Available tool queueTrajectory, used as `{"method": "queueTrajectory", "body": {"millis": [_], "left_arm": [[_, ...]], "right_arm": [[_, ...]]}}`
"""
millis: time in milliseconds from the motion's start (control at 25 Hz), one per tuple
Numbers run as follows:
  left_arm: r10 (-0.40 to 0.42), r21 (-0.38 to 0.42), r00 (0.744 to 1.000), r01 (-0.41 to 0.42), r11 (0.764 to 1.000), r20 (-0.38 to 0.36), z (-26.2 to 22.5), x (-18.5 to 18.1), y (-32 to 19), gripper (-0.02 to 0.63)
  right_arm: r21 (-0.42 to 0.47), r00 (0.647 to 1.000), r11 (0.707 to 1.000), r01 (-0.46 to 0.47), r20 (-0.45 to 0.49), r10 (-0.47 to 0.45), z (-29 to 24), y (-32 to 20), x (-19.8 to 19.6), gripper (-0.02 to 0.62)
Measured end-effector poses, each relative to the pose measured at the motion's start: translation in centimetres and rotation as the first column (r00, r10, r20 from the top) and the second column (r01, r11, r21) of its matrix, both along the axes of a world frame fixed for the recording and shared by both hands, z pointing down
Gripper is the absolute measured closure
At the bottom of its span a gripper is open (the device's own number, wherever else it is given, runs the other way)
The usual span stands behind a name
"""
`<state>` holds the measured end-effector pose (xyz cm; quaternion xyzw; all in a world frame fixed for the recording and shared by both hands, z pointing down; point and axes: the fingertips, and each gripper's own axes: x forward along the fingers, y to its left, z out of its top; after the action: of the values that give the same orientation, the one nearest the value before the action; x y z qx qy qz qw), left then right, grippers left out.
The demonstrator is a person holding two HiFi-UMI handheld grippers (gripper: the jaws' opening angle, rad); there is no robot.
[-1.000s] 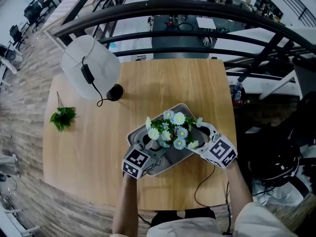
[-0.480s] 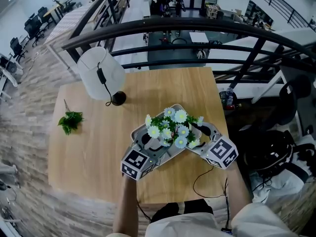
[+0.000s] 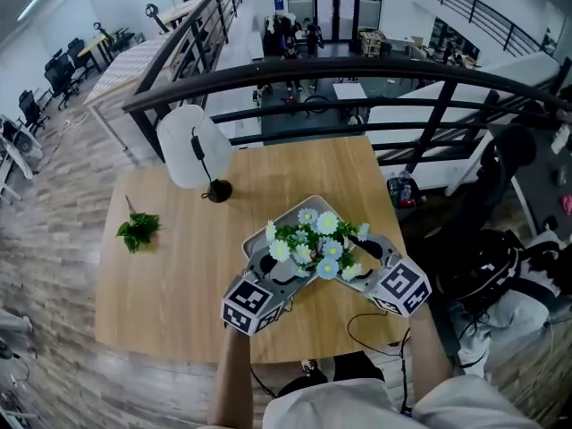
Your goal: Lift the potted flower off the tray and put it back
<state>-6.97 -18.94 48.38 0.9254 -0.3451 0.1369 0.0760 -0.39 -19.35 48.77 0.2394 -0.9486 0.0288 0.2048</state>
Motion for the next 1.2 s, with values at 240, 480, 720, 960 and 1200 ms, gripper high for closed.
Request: {"method": "queueTrajectory", "body": {"millis": [240,480,720,960,1200], "left_arm": [[0.01,0.02,1.0,-0.01,1.0,0.016,-2.0,0.3,3.0,0.293],[0.023,0.055,0.999,-0.025,0.998,0.023,-4.0,0.3,5.1,0.293],[0.03,0.053,0.999,-0.029,0.998,-0.017,-5.0,0.5,7.2,0.292],[0.031,0.041,0.999,-0.031,0.999,-0.007,-5.5,0.9,8.7,0.292],[0.034,0.043,0.999,-0.034,0.998,-0.007,-6.2,1.3,9.6,0.292]], "right_arm": [[0.001,0.999,1.0,-0.028,0.029,0.028,-1.7,3.1,0.2,0.238],[0.014,0.997,0.999,-0.05,0.054,0.049,-3.6,5.3,0.3,0.238],[0.005,0.995,0.998,-0.058,0.077,0.058,-4.7,7.5,0.6,0.236],[0.026,0.997,0.998,-0.054,0.064,0.052,-5.4,8.9,0.9,0.236],[0.026,0.996,0.998,-0.064,0.065,0.062,-6.0,9.9,1.4,0.235]]}}
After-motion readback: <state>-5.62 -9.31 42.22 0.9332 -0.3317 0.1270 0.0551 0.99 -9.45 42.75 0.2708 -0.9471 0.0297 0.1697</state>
